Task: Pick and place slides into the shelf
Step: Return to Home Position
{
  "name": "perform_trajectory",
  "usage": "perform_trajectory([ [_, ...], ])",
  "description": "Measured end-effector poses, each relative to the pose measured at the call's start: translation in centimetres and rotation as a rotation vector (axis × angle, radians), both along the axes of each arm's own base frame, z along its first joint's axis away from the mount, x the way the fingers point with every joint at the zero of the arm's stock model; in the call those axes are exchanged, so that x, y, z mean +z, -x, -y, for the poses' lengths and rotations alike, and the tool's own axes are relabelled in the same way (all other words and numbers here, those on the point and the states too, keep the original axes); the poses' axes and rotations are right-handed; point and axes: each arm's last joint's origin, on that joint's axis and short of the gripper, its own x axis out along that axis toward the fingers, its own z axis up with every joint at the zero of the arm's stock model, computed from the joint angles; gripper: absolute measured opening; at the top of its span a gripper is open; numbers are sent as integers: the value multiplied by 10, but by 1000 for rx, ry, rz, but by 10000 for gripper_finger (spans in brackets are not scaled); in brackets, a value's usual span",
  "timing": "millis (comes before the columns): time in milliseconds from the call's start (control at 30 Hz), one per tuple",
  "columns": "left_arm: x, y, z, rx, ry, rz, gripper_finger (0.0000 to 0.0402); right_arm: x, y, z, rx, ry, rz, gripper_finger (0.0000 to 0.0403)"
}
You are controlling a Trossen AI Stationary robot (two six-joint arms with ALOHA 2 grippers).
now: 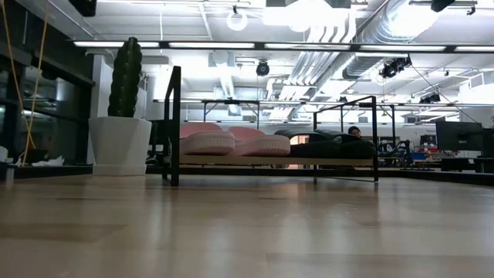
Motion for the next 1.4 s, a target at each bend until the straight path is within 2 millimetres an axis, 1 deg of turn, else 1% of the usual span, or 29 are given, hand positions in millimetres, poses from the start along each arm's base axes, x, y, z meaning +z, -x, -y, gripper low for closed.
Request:
perform_trajectory([
  [167, -22, 5, 0, -8, 11, 59, 177, -1, -1, 0, 0, -8, 34, 188],
  [267, -34, 8, 0, -17, 14, 82, 177, -9, -6, -2, 25, 0, 23, 188],
  [333, -39, 9, -1, -19, 17, 109, 177, -15, -10, -3, 25, -4, 30, 188],
  [533, -50, 14, 0, -45, 20, 140, 177, -30, -18, -5, 30, -24, 130, 188],
  [733, -54, 15, 0, -50, 20, 145, 177, -49, -27, -7, 24, -17, 125, 188],
  [1133, -55, 15, 0, -51, 26, 138, 177, -65, -32, -8, 24, -17, 110, 188],
  [1400, -55, 15, 0, -51, 25, 132, 177, -66, -33, -8, 20, -17, 101, 188],
])
